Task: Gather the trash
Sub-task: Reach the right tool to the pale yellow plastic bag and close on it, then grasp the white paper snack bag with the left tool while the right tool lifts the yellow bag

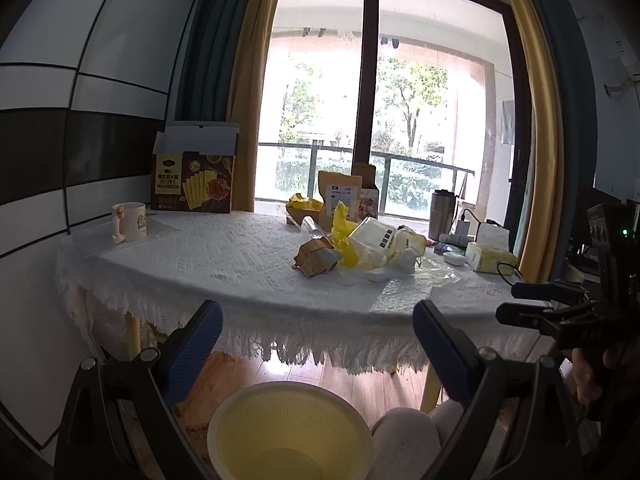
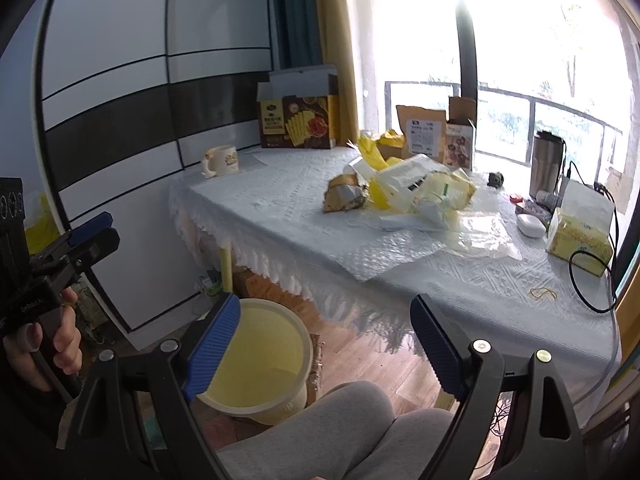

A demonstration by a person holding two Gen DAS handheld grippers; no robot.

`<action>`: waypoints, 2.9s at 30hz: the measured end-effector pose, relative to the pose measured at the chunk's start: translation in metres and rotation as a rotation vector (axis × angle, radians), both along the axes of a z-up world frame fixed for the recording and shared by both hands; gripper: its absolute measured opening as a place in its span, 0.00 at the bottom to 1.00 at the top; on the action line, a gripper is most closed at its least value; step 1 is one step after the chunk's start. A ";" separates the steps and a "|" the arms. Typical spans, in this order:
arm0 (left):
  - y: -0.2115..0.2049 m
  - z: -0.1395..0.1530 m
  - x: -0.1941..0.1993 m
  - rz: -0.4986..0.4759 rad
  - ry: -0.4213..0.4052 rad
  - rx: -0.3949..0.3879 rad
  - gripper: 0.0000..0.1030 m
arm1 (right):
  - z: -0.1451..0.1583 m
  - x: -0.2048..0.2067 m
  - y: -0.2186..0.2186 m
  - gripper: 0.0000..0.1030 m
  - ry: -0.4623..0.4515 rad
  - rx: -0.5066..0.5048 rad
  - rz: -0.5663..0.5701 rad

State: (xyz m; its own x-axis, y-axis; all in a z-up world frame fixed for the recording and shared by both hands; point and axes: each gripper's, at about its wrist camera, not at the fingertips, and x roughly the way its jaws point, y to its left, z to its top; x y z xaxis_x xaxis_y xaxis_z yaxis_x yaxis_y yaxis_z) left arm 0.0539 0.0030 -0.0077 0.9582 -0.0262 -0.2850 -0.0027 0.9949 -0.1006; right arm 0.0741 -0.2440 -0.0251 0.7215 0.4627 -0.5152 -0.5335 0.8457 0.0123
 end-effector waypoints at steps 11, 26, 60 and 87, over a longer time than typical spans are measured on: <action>-0.005 -0.010 0.082 -0.011 0.062 -0.009 0.93 | -0.009 0.090 -0.014 0.83 0.057 -0.051 -0.071; 0.016 -0.042 0.166 0.078 0.158 -0.056 0.93 | -0.019 0.213 -0.012 0.83 0.066 -0.120 -0.101; -0.030 0.001 0.321 -0.189 0.139 -0.009 0.93 | 0.011 0.320 -0.054 0.04 0.114 0.059 -0.172; -0.114 -0.049 0.410 -0.367 0.437 0.167 0.18 | 0.032 0.250 -0.143 0.03 0.026 0.155 -0.192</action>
